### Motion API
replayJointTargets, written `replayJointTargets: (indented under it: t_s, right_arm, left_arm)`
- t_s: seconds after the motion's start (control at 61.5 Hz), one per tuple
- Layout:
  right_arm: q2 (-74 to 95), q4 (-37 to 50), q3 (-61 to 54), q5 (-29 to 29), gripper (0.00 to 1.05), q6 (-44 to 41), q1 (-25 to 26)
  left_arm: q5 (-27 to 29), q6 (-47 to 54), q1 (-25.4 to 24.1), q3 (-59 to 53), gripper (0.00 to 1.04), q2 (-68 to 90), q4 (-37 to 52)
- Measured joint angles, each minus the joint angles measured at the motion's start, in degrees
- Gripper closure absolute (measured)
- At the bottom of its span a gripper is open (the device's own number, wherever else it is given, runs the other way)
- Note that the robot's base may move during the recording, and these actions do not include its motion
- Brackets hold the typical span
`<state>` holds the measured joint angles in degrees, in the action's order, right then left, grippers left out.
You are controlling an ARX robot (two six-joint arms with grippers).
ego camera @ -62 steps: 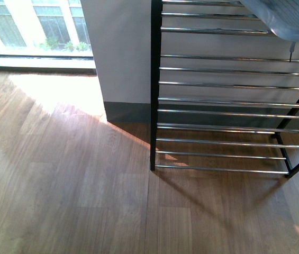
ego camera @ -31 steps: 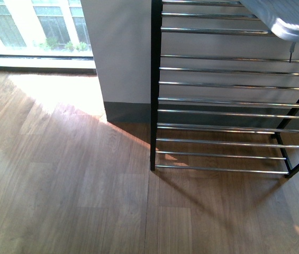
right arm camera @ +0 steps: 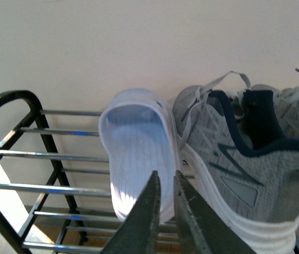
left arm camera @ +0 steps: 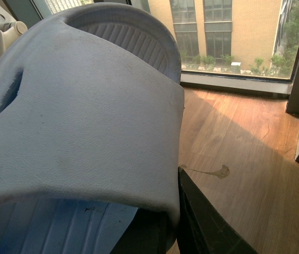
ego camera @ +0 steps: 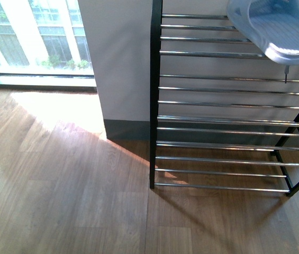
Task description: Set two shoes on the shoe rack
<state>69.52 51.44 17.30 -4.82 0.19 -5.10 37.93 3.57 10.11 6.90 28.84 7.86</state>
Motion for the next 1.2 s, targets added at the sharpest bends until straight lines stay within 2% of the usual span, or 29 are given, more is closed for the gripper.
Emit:
replayJointTargets:
  t_s: [0.195,0.228,0.325,0.618,0.715,1.203]
  right_arm:
    - [-6.27,-0.61,-5.16,1.27,1.03,0.00,1.36]
    - [-7.67,-1.18,-6.25,4.02,1.03,-0.02,2.91]
    - [-11.02,-2.56,-8.41,4.44,1.03,-0.02,4.72]
    - [-21.38,-8.39,-13.00,4.72,1.03,-0.02,4.92]
    - [-22.21,-6.29,-15.21,4.70,1.03,-0.02,4.92]
    - [-40.06,-22.45,-16.17,4.83,1.03,-0.02,4.98]
  left_arm:
    - [0.00,0.00,0.00,0.00,1.03,0.00,0.00]
    - [0.00,0.02,0.00,0.00,1.03,0.00,0.00]
    - [0.00,0.00,0.00,0.00,1.03,0.00,0.00]
    - [0.02,0.00,0.00,0.00,1.03,0.00,0.00]
    - [0.00,0.00,0.00,0.00,1.03,0.00,0.00]
    - [0.00,0.00,0.00,0.00,1.03,0.00,0.00]
